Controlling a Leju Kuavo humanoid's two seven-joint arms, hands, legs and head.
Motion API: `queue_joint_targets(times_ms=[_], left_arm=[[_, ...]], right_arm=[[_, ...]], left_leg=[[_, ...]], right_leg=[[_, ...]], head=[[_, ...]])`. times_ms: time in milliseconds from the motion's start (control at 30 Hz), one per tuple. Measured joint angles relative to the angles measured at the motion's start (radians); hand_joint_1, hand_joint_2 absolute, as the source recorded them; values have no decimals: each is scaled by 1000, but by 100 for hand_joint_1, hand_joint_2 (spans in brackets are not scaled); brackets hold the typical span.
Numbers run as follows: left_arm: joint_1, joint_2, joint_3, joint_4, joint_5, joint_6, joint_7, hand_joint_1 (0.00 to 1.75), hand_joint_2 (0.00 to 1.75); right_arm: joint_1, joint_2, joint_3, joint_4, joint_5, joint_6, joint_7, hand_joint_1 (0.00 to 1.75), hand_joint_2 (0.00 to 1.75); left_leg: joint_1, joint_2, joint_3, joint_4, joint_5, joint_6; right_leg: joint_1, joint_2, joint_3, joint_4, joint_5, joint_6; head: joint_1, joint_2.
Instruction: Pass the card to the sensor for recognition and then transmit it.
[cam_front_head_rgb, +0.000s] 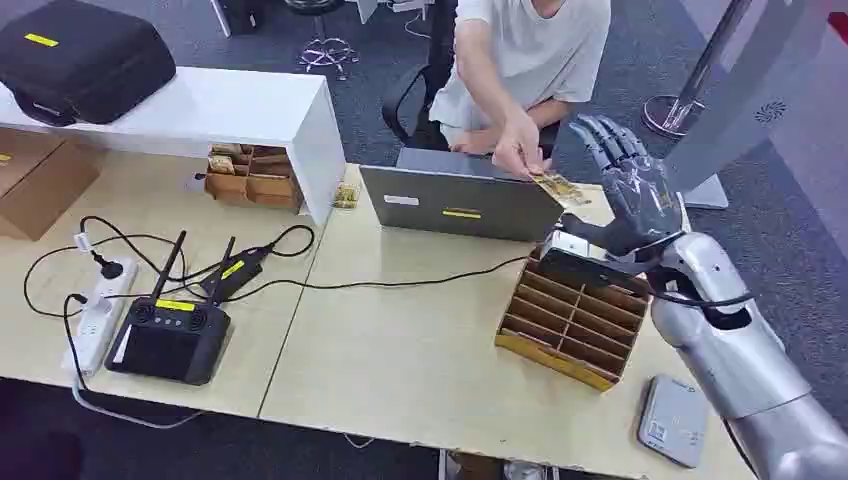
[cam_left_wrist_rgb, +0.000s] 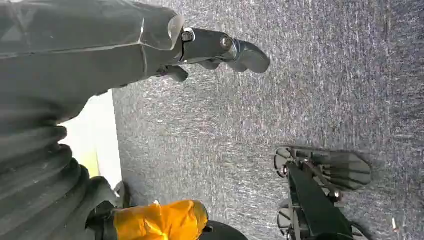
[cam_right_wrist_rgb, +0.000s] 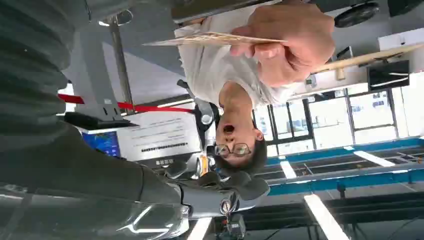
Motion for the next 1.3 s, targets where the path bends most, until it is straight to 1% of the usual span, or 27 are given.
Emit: queue_joint_targets(times_ms=[367,400,533,567,600,633,733,833,867,900,933,967,1067,1167,1200,1300], left_arm=[[0,-1,0,0,-1,0,0,0,175],[0,-1,0,0,-2,0,0,0,175],[1,-1,0,0,-9,0,0,0,175],[0,-1,0,0,-10,0,0,0,0],[0,-1,0,0,-8,-3,-3,0,0],[1,-2,0,0,-5,-3,-18,0,175],[2,-14,0,0,-16,35,-97,0,175],[5,-22,-8,0,-55,86,-200,0,175],[5,-24,-13,0,-64,96,-221,0,175],[5,-26,-18,1,-72,100,-239,0,0],[6,-26,-22,3,-72,97,-245,0,0],[6,-27,-23,5,-61,80,-252,0,175],[7,-28,-23,5,-28,31,-262,0,175],[7,-29,-18,8,16,-44,-265,0,175],[9,-29,-17,8,18,-58,-268,0,175],[9,-30,-17,8,16,-54,-276,0,175]], right_arm=[[-6,10,15,17,-6,-4,0,0,175],[-6,10,15,18,-9,-5,0,175,175],[-6,12,16,19,-45,-26,-12,175,175],[-6,12,16,19,-56,-27,-17,175,175],[-5,12,16,19,-68,-30,-23,175,175],[-3,12,15,18,-80,-32,-25,175,175],[17,7,0,13,-112,-42,-39,175,175],[52,-13,-25,-6,-126,-47,-43,175,175],[65,-22,-34,-14,-130,-48,-45,175,175],[80,-32,-47,-26,-131,-49,-51,175,175],[90,-39,-57,-34,-131,-49,-55,175,175],[99,-43,-67,-42,-131,-47,-57,175,175],[113,-49,-79,-51,-130,-40,-61,175,175],[115,-49,-86,-51,-131,-28,-72,175,175],[114,-49,-87,-51,-131,-24,-75,175,175],[115,-49,-88,-52,-142,-16,-75,175,175]], left_leg=[[0,0,0,0,0,0],[0,0,0,0,0,0],[0,0,0,0,0,0],[0,0,0,0,0,0],[0,0,0,0,0,0],[0,0,0,1,0,0],[0,-1,0,1,0,0],[0,-1,0,2,0,0],[0,-1,-1,2,0,0],[0,-1,-1,2,0,0],[0,-1,-1,2,0,0],[0,-1,-1,2,0,0],[0,-1,-1,2,0,0],[0,-1,-1,2,0,0],[0,-1,-1,2,0,0],[0,-1,-1,2,0,0]], right_leg=[[0,0,0,0,0,0],[0,0,0,0,0,0],[0,0,0,0,0,0],[0,0,0,0,0,0],[0,0,0,0,0,0],[0,0,0,0,0,0],[0,-1,0,0,0,0],[0,-1,0,0,0,0],[0,-1,0,0,0,0],[0,-1,0,0,0,0],[0,-1,-1,0,0,0],[0,-1,-1,0,0,0],[0,0,-1,0,0,0],[0,-1,-1,0,0,0],[0,-1,-1,0,0,0],[0,-1,-1,0,0,0]], head=[[0,0],[0,0],[0,0],[0,0],[0,0],[0,0],[0,0],[0,0],[0,0],[0,0],[0,0],[0,0],[0,0],[0,0],[0,0],[0,0]])
